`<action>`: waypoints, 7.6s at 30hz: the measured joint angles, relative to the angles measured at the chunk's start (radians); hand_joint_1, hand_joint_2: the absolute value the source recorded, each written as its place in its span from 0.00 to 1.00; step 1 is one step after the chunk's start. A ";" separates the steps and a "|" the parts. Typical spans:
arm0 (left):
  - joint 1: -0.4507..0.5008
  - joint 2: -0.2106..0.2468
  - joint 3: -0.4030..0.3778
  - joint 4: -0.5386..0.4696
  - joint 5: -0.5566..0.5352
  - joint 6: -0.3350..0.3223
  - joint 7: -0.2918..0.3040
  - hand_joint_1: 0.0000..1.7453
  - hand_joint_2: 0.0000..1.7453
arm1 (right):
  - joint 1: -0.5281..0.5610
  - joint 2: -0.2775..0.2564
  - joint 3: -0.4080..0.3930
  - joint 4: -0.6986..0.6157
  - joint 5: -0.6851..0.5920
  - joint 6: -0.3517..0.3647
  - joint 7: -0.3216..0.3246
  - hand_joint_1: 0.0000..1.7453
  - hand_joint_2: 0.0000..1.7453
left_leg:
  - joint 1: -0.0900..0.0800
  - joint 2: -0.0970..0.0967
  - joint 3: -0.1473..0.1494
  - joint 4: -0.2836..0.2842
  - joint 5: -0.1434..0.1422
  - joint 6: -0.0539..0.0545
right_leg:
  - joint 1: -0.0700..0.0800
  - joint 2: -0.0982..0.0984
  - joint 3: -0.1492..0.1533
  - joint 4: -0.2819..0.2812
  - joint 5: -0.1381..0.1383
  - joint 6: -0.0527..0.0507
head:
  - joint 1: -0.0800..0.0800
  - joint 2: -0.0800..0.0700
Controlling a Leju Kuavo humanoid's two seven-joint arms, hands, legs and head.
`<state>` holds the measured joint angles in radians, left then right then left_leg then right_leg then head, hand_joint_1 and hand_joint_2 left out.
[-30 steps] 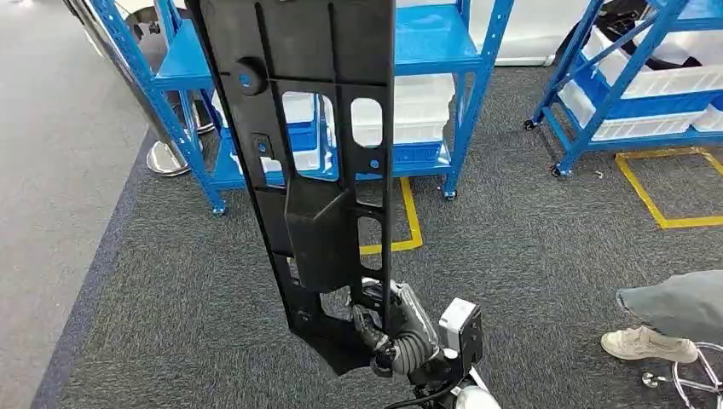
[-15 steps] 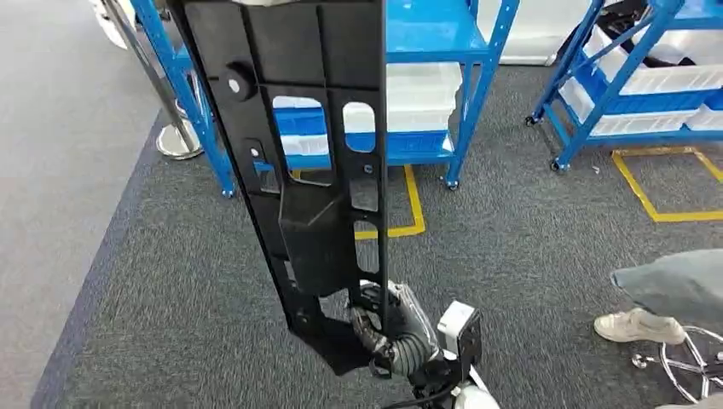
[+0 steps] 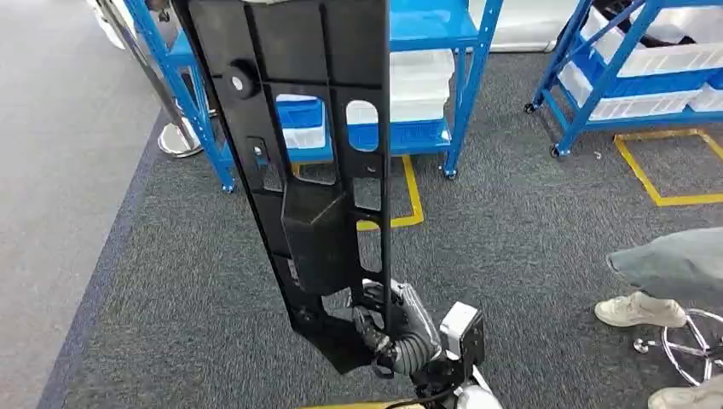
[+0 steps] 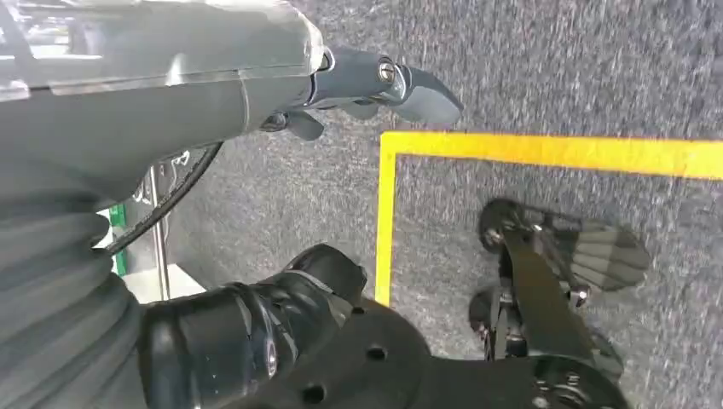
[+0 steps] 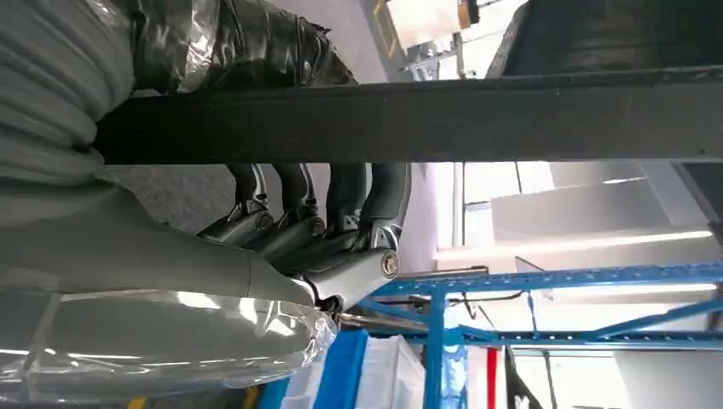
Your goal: Take the parts from the cabinet and place them on the table.
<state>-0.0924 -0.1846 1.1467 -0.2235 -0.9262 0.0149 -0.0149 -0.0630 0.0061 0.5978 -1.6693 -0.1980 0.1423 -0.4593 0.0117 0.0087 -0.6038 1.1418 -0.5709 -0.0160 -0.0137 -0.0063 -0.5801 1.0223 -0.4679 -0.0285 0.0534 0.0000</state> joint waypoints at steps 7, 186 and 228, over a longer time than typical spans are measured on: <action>0.004 0.000 0.000 0.000 0.000 0.000 -0.001 0.00 1.00 | 0.002 0.000 0.000 -0.001 0.000 0.000 0.000 1.00 1.00 | 0.001 -0.031 0.065 -0.094 0.086 0.011 | 0.004 0.020 -0.011 0.007 0.009 0.004 | 0.000 0.000; 0.006 -0.005 0.072 0.001 0.006 0.072 0.016 0.00 1.00 | -0.122 0.113 0.189 0.233 -0.143 0.261 0.026 1.00 1.00 | 0.002 0.001 -0.068 0.171 -0.072 -0.002 | 0.011 0.037 0.000 -0.016 0.017 -0.004 | 0.014 0.000; 0.000 0.006 0.054 0.001 -0.011 0.064 0.017 0.00 1.00 | -0.092 0.082 0.184 0.190 -0.137 0.244 0.027 1.00 1.00 | 0.019 -0.025 0.037 -0.107 0.091 0.043 | 0.004 0.073 -0.041 0.055 -0.017 0.055 | 0.024 0.000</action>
<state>-0.0924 -0.1785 1.2005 -0.2228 -0.9373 0.0790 0.0019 -0.1554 0.0881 0.7816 -1.4790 -0.3353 0.3861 -0.4318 0.0305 -0.0163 -0.5672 1.0352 -0.4801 0.0267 -0.0099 0.0667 -0.6209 1.0777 -0.4844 0.0267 0.0778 0.0000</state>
